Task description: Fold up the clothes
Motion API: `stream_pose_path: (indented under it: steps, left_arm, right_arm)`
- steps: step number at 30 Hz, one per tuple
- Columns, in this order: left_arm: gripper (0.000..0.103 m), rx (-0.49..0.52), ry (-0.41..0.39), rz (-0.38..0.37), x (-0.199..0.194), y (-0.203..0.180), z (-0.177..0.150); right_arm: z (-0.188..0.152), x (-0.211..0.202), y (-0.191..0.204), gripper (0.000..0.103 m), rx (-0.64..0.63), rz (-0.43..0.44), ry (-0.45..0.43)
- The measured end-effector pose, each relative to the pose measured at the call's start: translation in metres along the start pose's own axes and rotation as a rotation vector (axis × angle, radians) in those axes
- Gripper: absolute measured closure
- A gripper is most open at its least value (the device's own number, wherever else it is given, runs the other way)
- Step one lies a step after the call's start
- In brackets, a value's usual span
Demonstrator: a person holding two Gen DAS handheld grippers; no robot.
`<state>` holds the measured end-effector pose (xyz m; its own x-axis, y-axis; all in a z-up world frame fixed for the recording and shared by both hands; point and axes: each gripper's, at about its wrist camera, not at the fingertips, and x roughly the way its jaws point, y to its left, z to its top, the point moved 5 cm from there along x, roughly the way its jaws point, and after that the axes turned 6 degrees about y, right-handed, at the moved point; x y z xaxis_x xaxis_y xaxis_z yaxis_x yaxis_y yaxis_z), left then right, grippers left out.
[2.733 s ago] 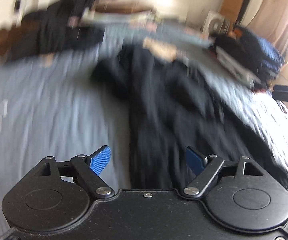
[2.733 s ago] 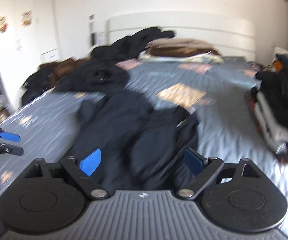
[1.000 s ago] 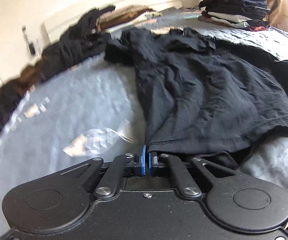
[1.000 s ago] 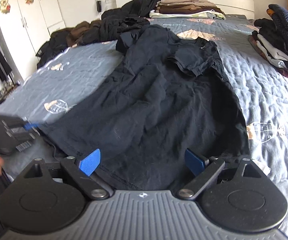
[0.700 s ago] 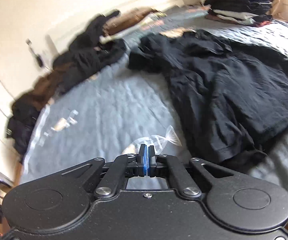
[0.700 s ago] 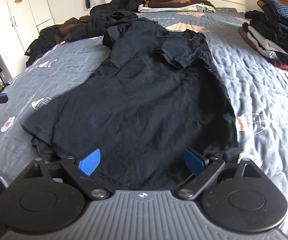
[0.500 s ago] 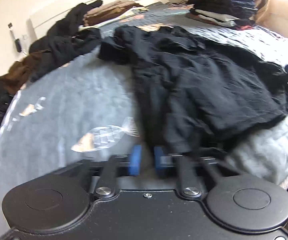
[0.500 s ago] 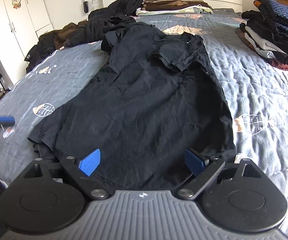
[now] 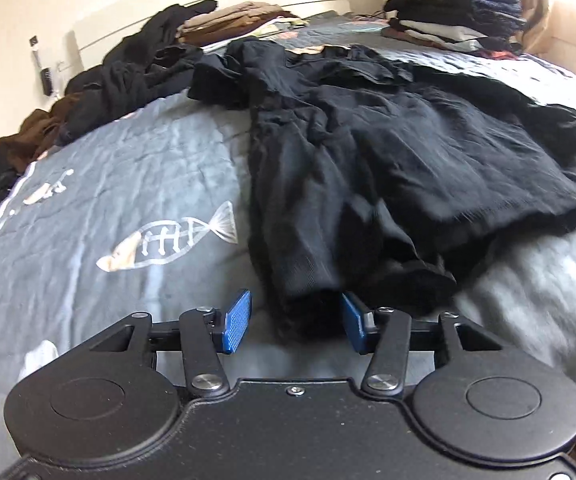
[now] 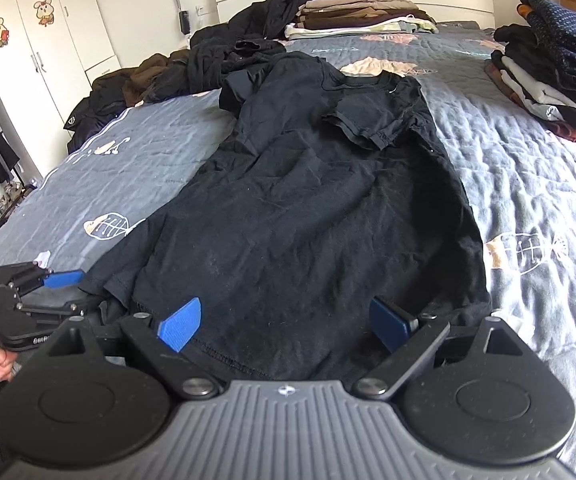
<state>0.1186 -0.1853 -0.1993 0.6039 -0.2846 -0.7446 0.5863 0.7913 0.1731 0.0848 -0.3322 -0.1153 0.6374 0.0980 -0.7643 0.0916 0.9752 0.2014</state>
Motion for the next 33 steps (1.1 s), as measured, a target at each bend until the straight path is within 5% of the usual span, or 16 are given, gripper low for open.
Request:
stream_pose_path:
  steps: [3,7,16,22,25,33]
  left_arm:
    - [0.054,0.036,-0.021,0.048,0.002,-0.001,-0.007]
    - [0.054,-0.063,-0.077,-0.018,0.004,0.008,0.002]
    - [0.054,-0.112,-0.182,-0.038,0.008,0.009,0.020]
    - [0.054,-0.150,-0.122,-0.038,0.025,0.016,0.024]
    - [0.094,-0.172,-0.128,-0.038,0.020,0.024,0.023]
    - [0.098,-0.227,-0.139,-0.064,0.009,0.037,0.030]
  right_arm:
    - [-0.002,0.002,0.004,0.012,0.002,0.000,0.000]
    - [-0.005,0.003,0.009,0.012,0.009,0.001,-0.001]
    - [-0.012,0.008,0.029,0.012,-0.003,-0.020,-0.045]
    - [-0.017,0.007,0.031,0.012,-0.034,-0.075,-0.053]
    - [-0.016,-0.001,0.021,0.012,-0.102,-0.137,-0.056]
    - [-0.004,-0.024,-0.030,0.012,-0.279,-0.286,0.013]
